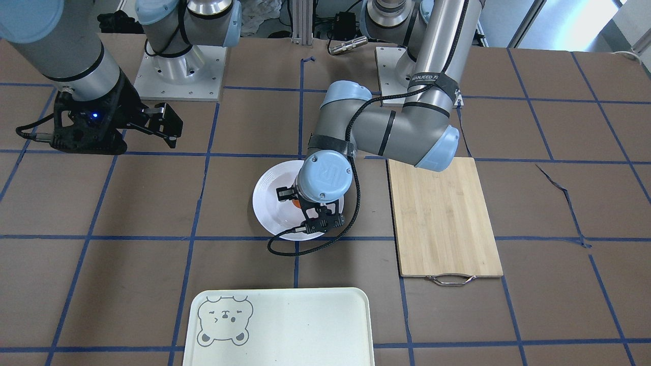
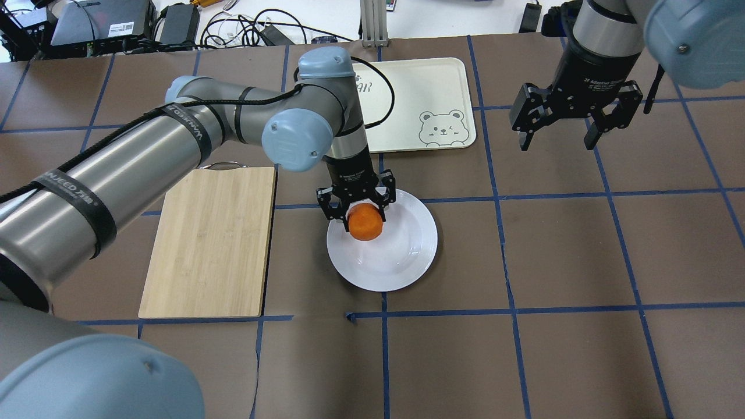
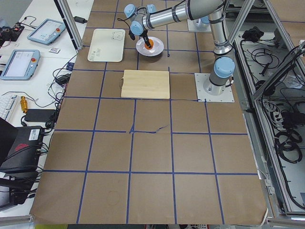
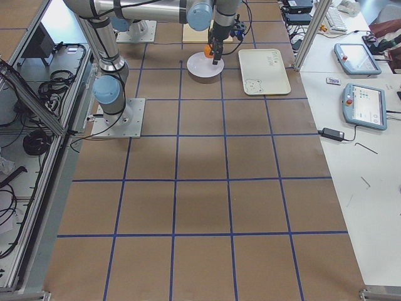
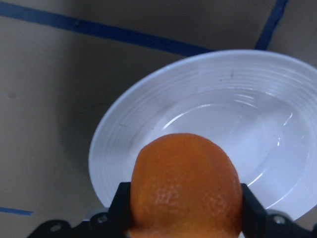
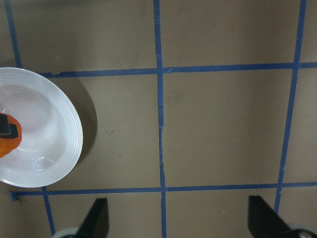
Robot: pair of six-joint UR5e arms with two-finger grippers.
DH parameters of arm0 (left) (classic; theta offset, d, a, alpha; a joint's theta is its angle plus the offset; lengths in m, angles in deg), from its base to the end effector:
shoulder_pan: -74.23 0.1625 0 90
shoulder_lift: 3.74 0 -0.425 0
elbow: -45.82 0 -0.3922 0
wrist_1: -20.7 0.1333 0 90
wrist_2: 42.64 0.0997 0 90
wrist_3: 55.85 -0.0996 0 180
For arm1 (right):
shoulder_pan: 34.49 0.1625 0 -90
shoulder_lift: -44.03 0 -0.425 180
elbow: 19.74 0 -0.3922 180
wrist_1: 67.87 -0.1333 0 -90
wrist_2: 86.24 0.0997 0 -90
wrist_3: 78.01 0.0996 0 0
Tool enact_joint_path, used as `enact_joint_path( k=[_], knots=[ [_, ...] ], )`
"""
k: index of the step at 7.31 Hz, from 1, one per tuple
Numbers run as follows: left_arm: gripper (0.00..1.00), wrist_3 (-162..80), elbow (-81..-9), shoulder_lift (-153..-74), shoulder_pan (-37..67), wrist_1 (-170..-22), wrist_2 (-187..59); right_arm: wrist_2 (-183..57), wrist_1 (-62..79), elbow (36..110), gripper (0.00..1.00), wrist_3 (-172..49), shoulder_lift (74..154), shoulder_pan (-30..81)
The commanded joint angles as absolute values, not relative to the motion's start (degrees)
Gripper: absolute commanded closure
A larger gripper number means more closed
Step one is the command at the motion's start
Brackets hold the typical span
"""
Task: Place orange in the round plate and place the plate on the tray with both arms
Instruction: 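Release the orange onto the plate while the right gripper approaches the plate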
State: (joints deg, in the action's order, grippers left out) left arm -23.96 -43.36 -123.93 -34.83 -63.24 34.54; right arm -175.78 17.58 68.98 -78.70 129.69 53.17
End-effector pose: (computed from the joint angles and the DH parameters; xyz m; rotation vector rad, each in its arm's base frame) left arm -0.3456 -0.5245 0.2089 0.4088 -3.0069 -0.7115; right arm 0.1132 -0.5145 0.4534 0.0458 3.1229 0.2073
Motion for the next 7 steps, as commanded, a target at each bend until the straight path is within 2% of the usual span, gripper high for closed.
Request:
enact_joint_path(
  k=[1,2,5,7],
  knots=[
    [0.04,-21.7,-43.6,-124.3,-35.8,-62.8,34.6,-176.1,17.6,68.9,0.0,-78.7,129.5,53.2],
    [0.0,-21.5,-43.0,-123.3,-35.5,-62.3,34.6,-176.2,17.0,69.0,0.0,-78.6,129.1,53.1],
    [0.0,-20.6,-36.7,-118.8,-29.6,-63.3,37.8,-174.9,17.6,69.4,0.0,-81.2,127.8,50.6],
    [0.0,-32.6,-32.0,-115.6,-25.0,-67.0,41.8,-165.2,24.9,74.2,0.0,-83.4,123.9,50.7]
  ],
)
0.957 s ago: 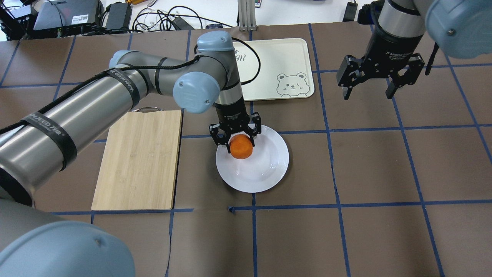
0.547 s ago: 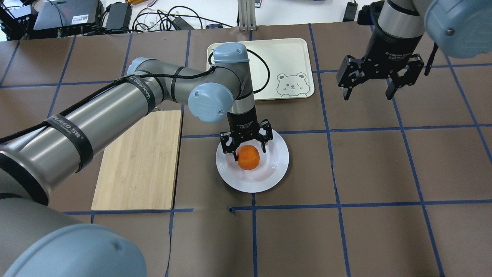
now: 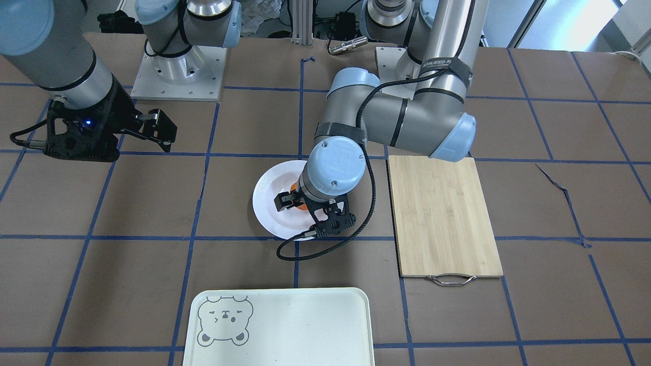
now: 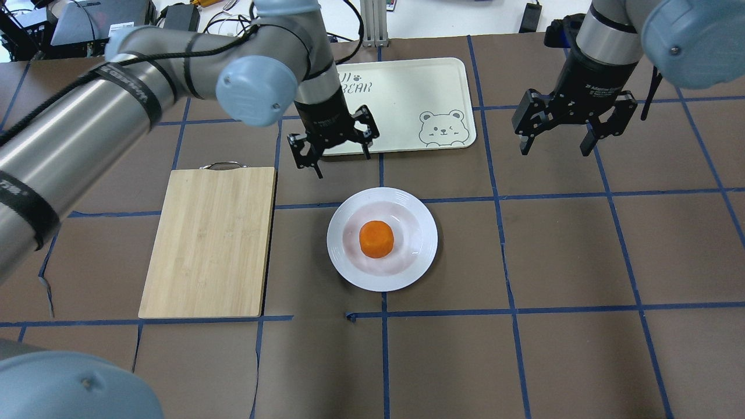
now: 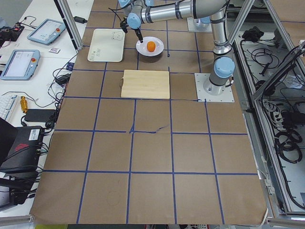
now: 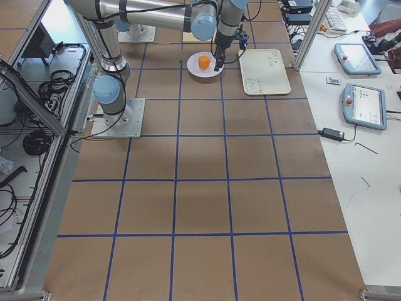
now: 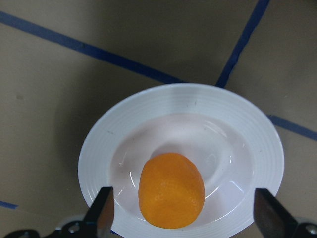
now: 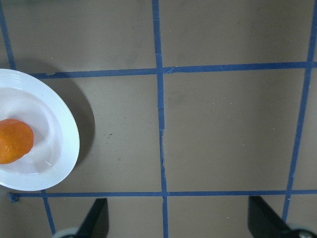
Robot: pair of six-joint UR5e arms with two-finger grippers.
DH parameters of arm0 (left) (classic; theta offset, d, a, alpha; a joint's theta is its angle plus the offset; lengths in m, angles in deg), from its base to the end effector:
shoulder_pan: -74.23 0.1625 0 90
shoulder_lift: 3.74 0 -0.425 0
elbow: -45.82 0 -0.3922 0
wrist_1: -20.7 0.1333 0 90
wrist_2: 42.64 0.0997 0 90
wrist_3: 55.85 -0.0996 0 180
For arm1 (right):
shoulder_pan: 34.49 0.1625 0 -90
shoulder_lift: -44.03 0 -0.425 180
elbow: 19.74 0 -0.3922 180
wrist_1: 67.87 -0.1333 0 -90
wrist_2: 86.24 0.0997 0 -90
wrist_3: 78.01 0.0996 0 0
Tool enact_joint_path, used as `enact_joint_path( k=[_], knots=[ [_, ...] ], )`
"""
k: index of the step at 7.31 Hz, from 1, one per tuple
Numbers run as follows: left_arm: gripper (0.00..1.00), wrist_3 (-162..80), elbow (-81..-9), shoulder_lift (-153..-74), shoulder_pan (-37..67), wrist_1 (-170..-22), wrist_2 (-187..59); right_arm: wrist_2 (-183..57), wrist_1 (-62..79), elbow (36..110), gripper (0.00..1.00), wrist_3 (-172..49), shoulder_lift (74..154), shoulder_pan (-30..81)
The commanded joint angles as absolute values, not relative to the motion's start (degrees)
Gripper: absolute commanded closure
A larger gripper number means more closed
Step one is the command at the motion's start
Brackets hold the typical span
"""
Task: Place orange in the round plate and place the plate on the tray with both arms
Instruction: 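Release the orange onto the plate while the right gripper approaches the plate, then grasp the rim of the white plate with the right gripper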
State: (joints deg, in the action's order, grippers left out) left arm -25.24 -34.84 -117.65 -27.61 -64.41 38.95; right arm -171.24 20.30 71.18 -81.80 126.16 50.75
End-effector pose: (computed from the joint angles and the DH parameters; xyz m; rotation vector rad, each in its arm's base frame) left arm -0.2747 -0.5897 0.3385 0.5160 -3.0054 -0.3219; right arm 0.0979 -0.5355 0.4077 0.0379 3.0288 0.2709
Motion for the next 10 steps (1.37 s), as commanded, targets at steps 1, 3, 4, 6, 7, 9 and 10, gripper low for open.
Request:
enact_joint_path(
  k=[1,3,4,6,7,9,10],
  knots=[
    [0.0,-38.5,-30.5,-112.7,-24.1,-68.4,45.5,-164.2,30.9,78.5,0.0,-83.8,122.6,50.8],
    [0.0,-48.3,-30.6,-107.3,-23.7,-67.8,45.7,-155.3,46.7,88.8,0.0,-83.6,121.7,50.9],
    [0.0,-52.0,-31.4,-105.6,-23.2,-68.2,45.7,-153.6,55.5,93.4,0.0,-83.0,120.7,50.9],
    [0.0,-54.3,-38.3,-101.9,-22.4,-64.3,45.8,-146.7,66.7,99.1,0.0,-82.9,117.3,51.5],
    [0.0,-54.8,-41.8,-100.3,-20.5,-59.9,46.0,-142.8,67.0,99.4,0.0,-82.7,115.8,51.6],
    [0.0,-55.9,-43.7,-97.5,-17.9,-61.4,46.0,-142.0,67.6,99.4,0.0,-82.6,114.4,54.3],
    [0.0,-55.8,-44.3,-96.6,-17.9,-62.6,46.0,-142.1,69.5,99.4,0.0,-82.1,114.1,56.9]
  ],
)
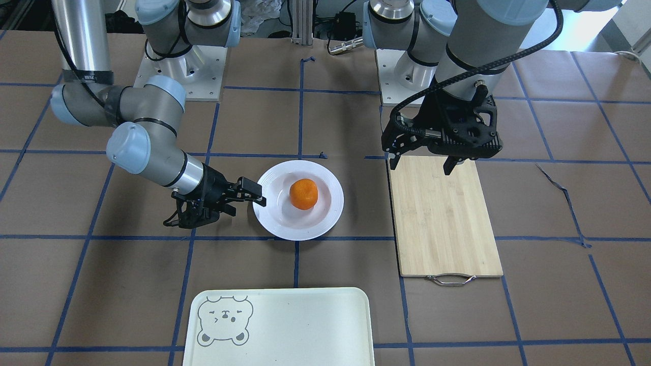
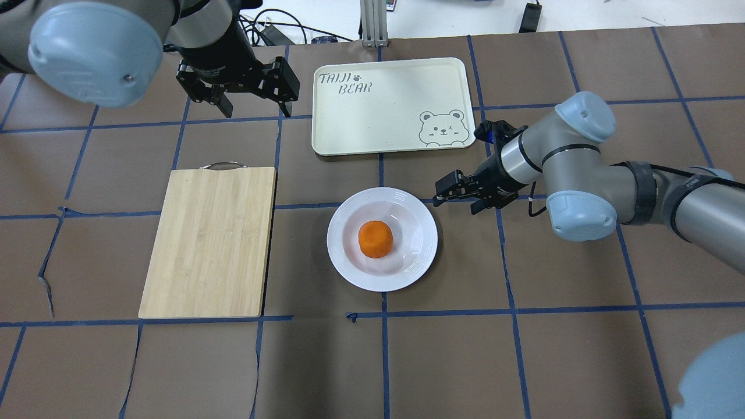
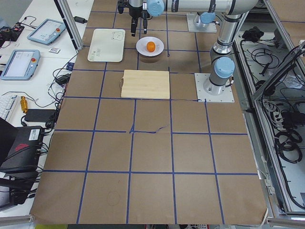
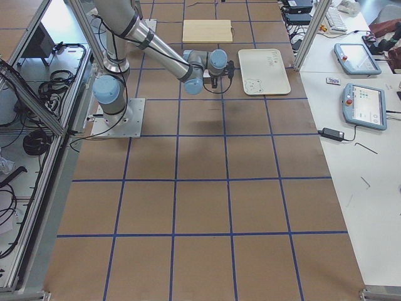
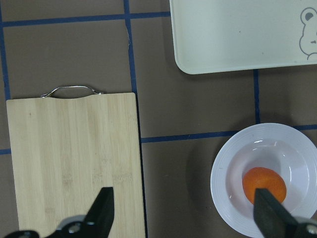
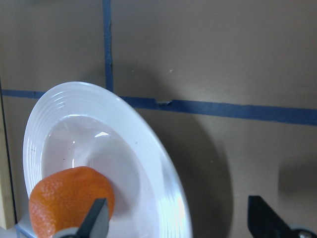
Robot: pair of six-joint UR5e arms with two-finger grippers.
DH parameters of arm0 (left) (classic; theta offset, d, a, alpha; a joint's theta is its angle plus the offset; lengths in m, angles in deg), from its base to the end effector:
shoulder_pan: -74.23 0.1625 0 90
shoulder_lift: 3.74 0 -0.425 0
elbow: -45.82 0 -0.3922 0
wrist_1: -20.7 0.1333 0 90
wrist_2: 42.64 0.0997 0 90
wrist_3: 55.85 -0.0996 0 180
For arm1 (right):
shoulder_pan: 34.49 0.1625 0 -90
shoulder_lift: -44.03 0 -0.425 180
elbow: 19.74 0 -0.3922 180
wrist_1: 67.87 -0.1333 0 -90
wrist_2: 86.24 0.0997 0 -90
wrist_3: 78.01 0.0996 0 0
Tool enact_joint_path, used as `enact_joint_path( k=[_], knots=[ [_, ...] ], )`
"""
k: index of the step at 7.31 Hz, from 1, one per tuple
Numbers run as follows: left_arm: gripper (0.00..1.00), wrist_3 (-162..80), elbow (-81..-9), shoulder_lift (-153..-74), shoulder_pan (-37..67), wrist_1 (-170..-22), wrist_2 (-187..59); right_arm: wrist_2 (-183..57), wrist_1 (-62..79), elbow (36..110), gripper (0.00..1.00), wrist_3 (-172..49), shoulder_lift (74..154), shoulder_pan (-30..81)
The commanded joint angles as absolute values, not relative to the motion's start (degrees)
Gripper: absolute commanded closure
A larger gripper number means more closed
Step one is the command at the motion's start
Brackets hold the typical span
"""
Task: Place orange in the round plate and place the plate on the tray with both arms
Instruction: 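Grasp the rim of the white plate with the right gripper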
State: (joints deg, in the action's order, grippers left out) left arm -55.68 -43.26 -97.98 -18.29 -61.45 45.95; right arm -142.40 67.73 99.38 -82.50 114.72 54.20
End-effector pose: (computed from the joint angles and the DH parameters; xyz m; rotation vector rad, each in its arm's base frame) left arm -0.1589 -0.5237 0.4722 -0.0653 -3.1121 0.1222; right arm 0.1774 -0.5005 0.1826 -0.0516 2.5488 0.0237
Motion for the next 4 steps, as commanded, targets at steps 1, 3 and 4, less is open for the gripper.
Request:
enact_joint_path(
  k=[1,3,4],
  knots=[
    [0.0,-55.8,-43.1,-96.0,-17.8,-67.6,46.2,-142.1,71.2,99.4,0.0,-81.3,113.0,57.5],
    [0.0,-56.1,-43.9,-95.7,-17.7,-67.6,46.0,-142.1,73.2,99.4,0.24,-81.3,111.4,57.5],
    [0.0,-56.1,-44.0,-95.6,-17.7,-67.6,46.0,-142.3,73.2,99.4,0.39,-81.3,111.2,57.5]
  ],
)
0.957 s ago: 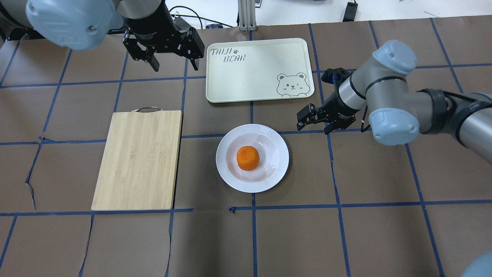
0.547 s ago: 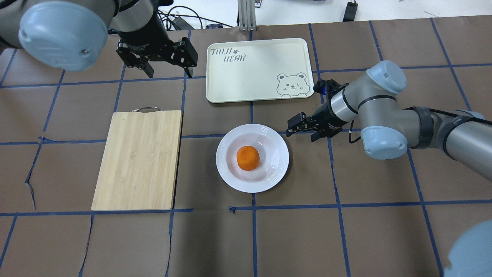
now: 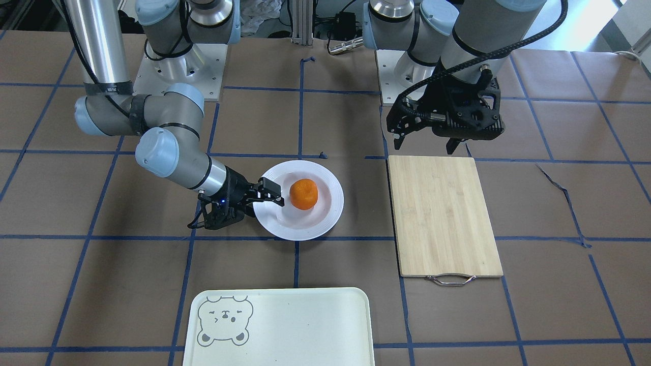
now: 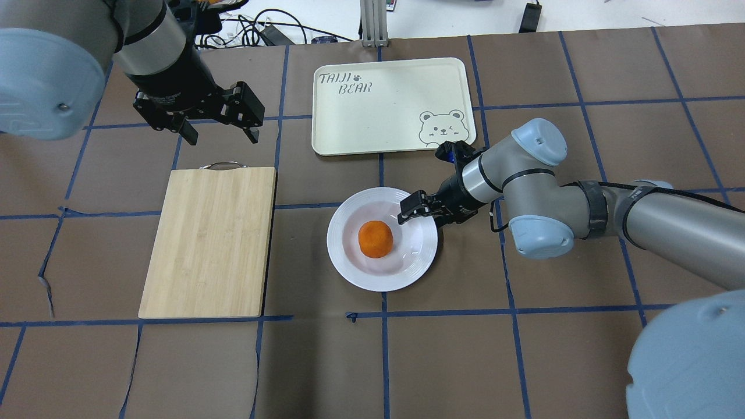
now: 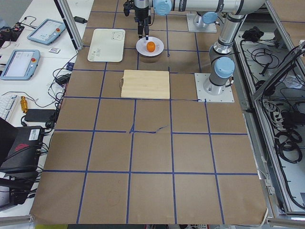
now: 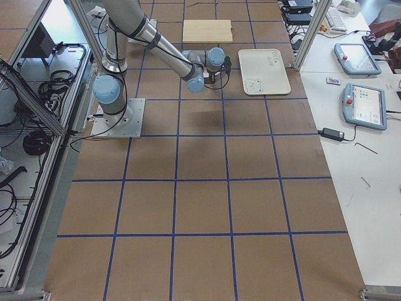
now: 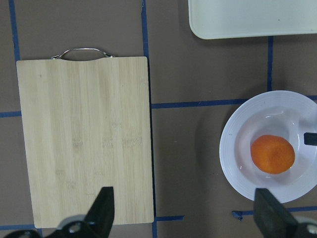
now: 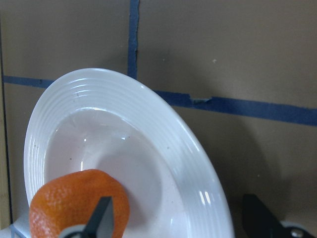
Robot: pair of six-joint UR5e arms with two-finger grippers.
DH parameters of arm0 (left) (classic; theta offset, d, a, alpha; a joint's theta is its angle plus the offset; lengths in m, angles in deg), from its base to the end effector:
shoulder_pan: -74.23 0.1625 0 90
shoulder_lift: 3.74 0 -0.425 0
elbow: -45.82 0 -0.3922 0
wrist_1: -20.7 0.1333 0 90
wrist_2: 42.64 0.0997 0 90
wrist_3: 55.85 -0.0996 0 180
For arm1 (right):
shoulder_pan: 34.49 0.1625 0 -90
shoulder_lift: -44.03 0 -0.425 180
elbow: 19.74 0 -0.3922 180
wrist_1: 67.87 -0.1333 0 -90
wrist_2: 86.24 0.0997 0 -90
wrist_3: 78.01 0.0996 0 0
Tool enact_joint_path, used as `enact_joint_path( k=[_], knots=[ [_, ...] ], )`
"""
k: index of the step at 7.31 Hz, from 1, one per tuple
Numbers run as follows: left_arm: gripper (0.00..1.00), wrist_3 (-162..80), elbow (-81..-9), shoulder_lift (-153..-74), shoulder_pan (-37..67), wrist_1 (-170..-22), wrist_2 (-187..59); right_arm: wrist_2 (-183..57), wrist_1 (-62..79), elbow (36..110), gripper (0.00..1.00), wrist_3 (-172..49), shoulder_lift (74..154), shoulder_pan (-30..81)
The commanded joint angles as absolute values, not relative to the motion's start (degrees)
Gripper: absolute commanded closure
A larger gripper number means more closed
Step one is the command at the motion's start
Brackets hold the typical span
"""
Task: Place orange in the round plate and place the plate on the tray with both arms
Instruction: 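Grasp the rim of the white plate with the right gripper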
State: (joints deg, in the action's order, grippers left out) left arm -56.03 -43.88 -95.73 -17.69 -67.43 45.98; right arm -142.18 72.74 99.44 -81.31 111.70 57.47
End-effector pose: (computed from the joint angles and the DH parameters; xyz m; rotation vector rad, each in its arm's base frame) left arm -0.1526 -0.5020 0.4764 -0.0572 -3.1169 0.0043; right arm 0.2062 -0.4972 0.1646 -0.1107 2.5446 0.0109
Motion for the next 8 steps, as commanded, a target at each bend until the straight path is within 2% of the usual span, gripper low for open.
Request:
enact_joint_path(
  k=[1,2,3,7,8],
  knots=[
    [0.0,-56.1,-44.0,-95.6,-17.7,-67.5,46.0,-142.4,73.1,99.5,0.6,-81.3,111.2,57.6],
    [0.0,-56.1,-43.8,-95.6,-17.2,-67.5,46.0,-142.4,72.9,99.5,0.87,-81.3,111.2,57.6],
    [0.0,-56.1,-43.9,-95.6,-17.0,-67.5,45.9,-142.4,72.8,99.5,1.0,-81.2,111.2,57.7],
    [0.0,-56.0,-43.8,-95.6,-16.8,-67.5,45.9,-141.4,73.5,99.4,1.0,-81.6,112.0,57.6],
    [0.0,-56.0,-43.9,-95.6,-16.8,-67.5,45.9,-139.1,77.6,99.4,1.0,-81.4,112.1,57.3]
  ],
)
